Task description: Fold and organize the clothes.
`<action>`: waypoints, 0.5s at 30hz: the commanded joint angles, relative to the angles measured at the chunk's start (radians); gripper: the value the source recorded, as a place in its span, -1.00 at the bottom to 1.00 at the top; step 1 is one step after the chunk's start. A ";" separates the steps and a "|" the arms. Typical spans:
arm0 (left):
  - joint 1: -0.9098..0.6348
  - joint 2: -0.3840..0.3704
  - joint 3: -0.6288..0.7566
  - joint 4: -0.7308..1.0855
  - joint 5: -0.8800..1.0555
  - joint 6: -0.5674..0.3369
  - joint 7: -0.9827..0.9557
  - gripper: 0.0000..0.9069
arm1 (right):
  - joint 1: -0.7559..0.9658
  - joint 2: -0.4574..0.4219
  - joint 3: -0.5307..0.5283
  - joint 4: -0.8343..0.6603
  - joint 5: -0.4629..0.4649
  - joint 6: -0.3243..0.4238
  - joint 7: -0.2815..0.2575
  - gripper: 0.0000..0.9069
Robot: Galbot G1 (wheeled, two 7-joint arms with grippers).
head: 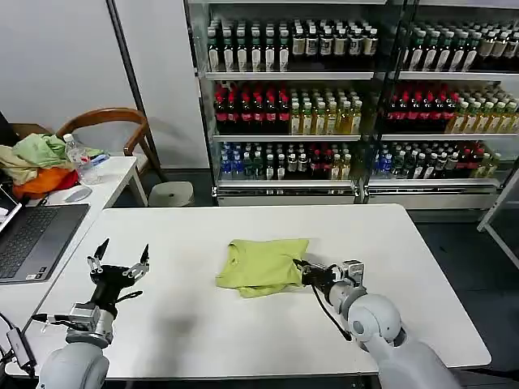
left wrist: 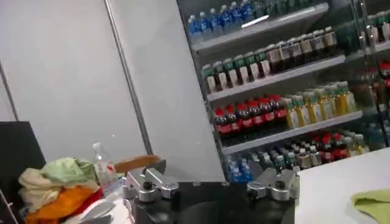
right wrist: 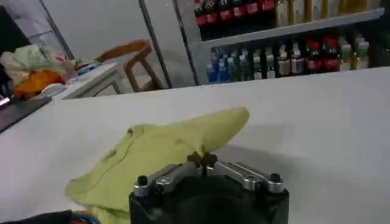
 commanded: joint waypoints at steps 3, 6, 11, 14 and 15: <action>0.007 -0.001 0.006 0.000 -0.003 0.000 0.000 1.00 | 0.003 -0.029 0.046 -0.067 -0.173 0.001 -0.202 -1.00; 0.006 -0.003 0.007 0.000 -0.003 0.000 0.000 1.00 | 0.024 -0.021 0.045 -0.089 -0.175 0.001 -0.219 -1.00; 0.012 -0.008 0.007 -0.003 -0.003 -0.001 0.000 1.00 | 0.046 -0.029 0.035 -0.106 -0.161 0.000 -0.274 -1.00; 0.015 -0.009 0.005 0.000 -0.003 0.000 0.000 1.00 | 0.037 -0.041 0.025 -0.093 -0.173 0.000 -0.309 -1.00; 0.015 -0.010 0.005 0.001 -0.003 0.000 0.000 1.00 | 0.037 -0.041 0.025 -0.094 -0.184 0.001 -0.314 -1.00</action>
